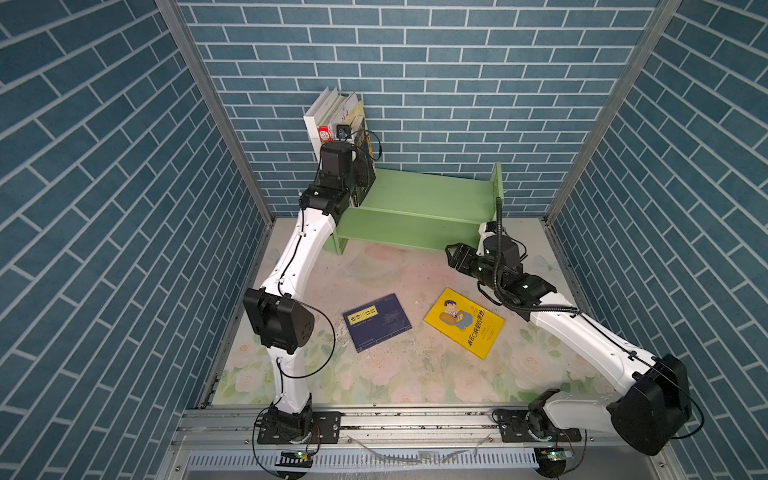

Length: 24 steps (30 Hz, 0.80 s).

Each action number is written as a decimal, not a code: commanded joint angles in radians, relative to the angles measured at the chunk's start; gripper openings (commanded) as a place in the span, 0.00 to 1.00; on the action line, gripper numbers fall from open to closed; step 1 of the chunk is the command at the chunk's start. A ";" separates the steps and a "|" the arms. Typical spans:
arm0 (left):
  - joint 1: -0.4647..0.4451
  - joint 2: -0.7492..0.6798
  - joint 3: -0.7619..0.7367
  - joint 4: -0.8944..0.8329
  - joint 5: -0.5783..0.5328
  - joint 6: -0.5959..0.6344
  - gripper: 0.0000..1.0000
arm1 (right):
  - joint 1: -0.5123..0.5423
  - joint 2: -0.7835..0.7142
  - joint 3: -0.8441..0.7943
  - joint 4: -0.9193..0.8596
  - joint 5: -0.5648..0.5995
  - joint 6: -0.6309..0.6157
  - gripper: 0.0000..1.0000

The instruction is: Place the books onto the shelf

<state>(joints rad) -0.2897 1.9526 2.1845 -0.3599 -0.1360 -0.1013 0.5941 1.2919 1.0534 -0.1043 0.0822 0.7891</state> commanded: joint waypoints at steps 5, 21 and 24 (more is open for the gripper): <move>0.032 -0.037 -0.053 0.082 -0.013 -0.028 0.18 | -0.009 -0.002 -0.008 0.002 -0.012 0.021 0.76; 0.030 -0.096 -0.103 0.112 -0.035 0.018 0.48 | -0.010 0.017 0.001 0.007 -0.029 0.024 0.76; 0.030 -0.100 -0.103 0.113 -0.042 0.022 0.48 | -0.010 0.018 0.000 0.010 -0.030 0.026 0.76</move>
<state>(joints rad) -0.2863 1.8824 2.0895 -0.2714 -0.1154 -0.0998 0.5880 1.3006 1.0534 -0.1043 0.0597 0.7891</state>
